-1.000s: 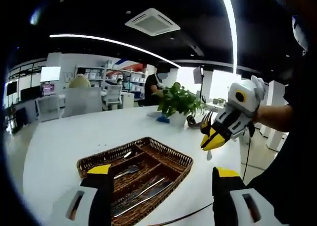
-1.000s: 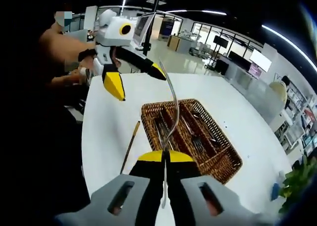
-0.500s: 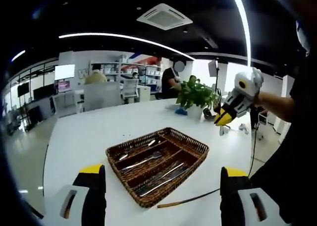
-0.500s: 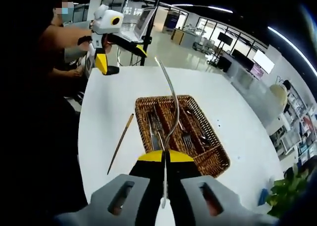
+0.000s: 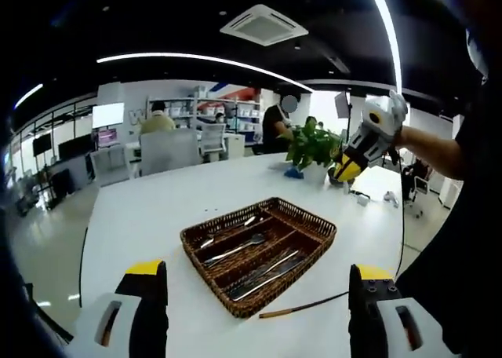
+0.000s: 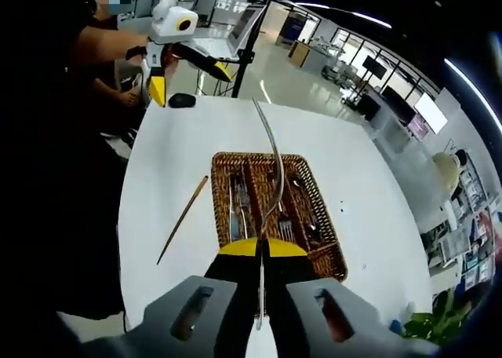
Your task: Arrange the knives, forks, and spoons in their matching storage slots by inserting each utensil handle-first until every utensil is classified and aligned in the correct compartment
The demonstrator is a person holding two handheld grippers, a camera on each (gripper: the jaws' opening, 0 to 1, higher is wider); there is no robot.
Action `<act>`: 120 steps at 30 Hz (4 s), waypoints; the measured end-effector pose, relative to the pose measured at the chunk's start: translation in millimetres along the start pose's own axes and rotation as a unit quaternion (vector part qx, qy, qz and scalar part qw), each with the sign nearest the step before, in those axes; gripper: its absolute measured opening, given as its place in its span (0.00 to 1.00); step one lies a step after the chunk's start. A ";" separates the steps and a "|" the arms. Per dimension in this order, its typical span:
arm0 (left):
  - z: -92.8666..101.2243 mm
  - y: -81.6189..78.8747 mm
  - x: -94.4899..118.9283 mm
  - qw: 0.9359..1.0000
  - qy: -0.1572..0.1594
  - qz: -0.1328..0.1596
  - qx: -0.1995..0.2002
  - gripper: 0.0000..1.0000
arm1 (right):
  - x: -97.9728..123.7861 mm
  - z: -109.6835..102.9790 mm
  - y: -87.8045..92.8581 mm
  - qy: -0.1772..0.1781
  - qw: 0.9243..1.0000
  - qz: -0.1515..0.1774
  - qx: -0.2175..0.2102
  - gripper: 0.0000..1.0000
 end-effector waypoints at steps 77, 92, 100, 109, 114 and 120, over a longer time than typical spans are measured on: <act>-0.1 23.7 27.2 0.999 -0.039 -0.016 0.026 1.00 | -92.7 90.7 -89.6 -0.027 0.991 -0.044 0.127 0.00; -3.4 31.7 31.9 0.998 -0.047 -0.024 0.035 1.00 | -129.2 84.3 -77.0 -0.039 0.989 -0.061 0.126 0.00; -1.1 36.9 33.3 0.998 -0.049 -0.024 0.041 1.00 | -146.8 80.8 -69.2 -0.051 0.988 -0.071 0.124 0.00; 0.5 45.3 37.2 0.997 -0.055 -0.023 0.051 1.00 | -176.2 68.0 -63.1 -0.064 0.987 -0.079 0.120 0.00; 1.2 48.0 41.1 0.996 -0.060 -0.024 0.056 1.00 | -197.2 59.0 -57.0 -0.074 0.986 -0.092 0.114 0.00; -0.6 51.0 48.6 0.995 -0.077 -0.020 0.055 1.00 | -216.1 51.2 -48.7 -0.083 0.986 -0.107 0.101 0.00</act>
Point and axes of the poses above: the point that each gripper's makers call its tool centre point, and the gripper's own axes: x roughly backward along the fingers, z roughly to its right, y roughly out of its underside, the point moved 5 cm from there along x, roughly backward along the fingers, and after that the axes turned 9 degrees about -z, right-handed, at the moved point
